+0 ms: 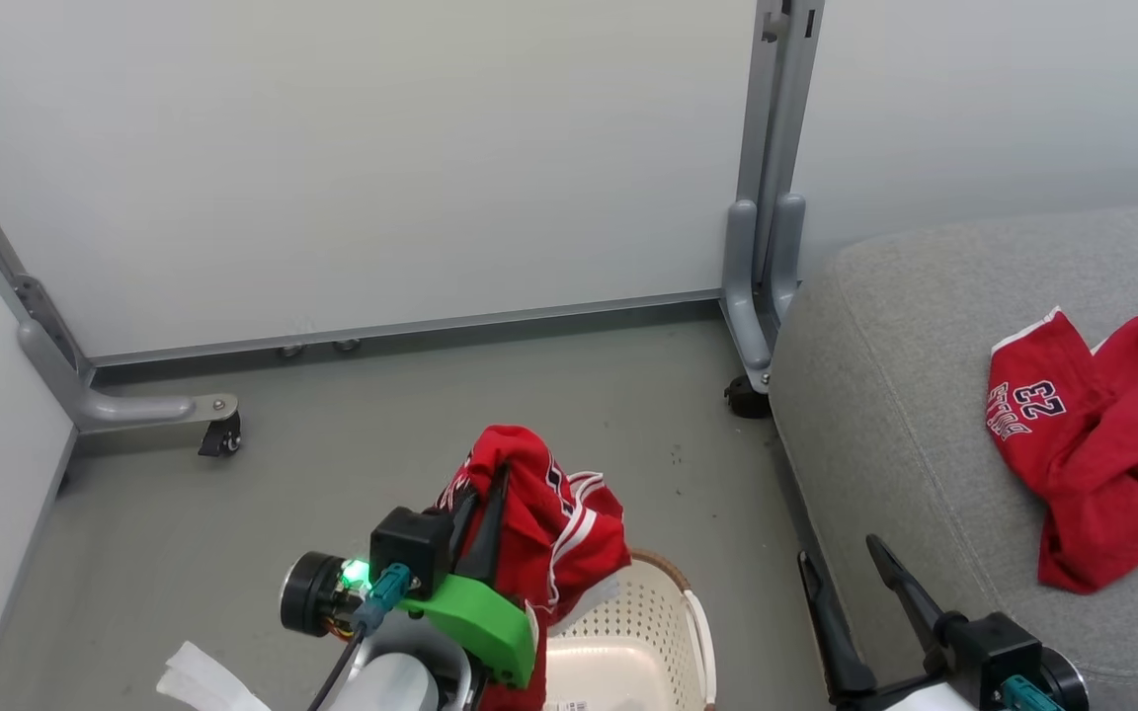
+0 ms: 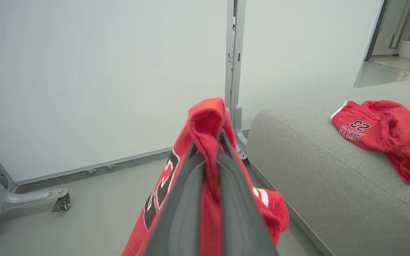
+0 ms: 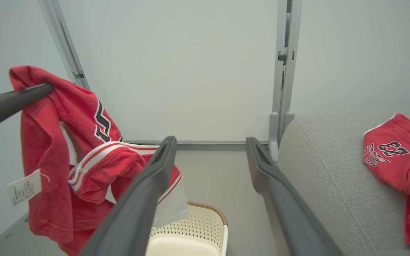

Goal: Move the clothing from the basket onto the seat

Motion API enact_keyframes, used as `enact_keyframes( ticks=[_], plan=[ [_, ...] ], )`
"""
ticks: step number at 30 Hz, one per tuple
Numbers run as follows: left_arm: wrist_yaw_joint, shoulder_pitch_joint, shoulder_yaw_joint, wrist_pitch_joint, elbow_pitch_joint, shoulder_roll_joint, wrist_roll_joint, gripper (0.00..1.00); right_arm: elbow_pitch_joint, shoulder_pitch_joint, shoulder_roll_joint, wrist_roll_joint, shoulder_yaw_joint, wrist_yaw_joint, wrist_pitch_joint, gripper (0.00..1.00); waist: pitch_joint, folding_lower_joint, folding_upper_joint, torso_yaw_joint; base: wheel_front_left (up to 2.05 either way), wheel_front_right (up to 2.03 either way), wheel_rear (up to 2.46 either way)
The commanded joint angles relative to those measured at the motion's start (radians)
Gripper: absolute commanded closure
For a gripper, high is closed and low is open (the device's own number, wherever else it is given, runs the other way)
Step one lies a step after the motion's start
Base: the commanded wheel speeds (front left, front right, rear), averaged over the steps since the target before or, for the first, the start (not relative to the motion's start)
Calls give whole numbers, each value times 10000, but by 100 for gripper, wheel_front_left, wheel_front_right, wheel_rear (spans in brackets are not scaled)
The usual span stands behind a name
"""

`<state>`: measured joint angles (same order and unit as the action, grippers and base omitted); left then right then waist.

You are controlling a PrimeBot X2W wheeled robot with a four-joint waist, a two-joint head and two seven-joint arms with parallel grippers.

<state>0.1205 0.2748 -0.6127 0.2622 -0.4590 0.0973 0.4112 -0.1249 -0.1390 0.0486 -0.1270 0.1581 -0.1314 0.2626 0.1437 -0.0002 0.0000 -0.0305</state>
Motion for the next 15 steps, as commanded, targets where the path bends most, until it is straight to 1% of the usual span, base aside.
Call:
enact_keyframes(
  ticks=[1,9,15],
  plan=[
    [47,-101,-10,-17,208,82,-123,100,-22,-112,34,-45,43,14,34,0,77,2,0,5,0,0,0],
    [220,-166,-187,-413,1317,274,-224,100,-44,-227,34,-58,179,14,34,0,155,2,0,-21,0,0,0],
    [159,-174,-380,-663,2094,290,-197,100,-87,-170,34,176,480,14,34,0,114,2,0,-36,0,0,0]
  ],
)
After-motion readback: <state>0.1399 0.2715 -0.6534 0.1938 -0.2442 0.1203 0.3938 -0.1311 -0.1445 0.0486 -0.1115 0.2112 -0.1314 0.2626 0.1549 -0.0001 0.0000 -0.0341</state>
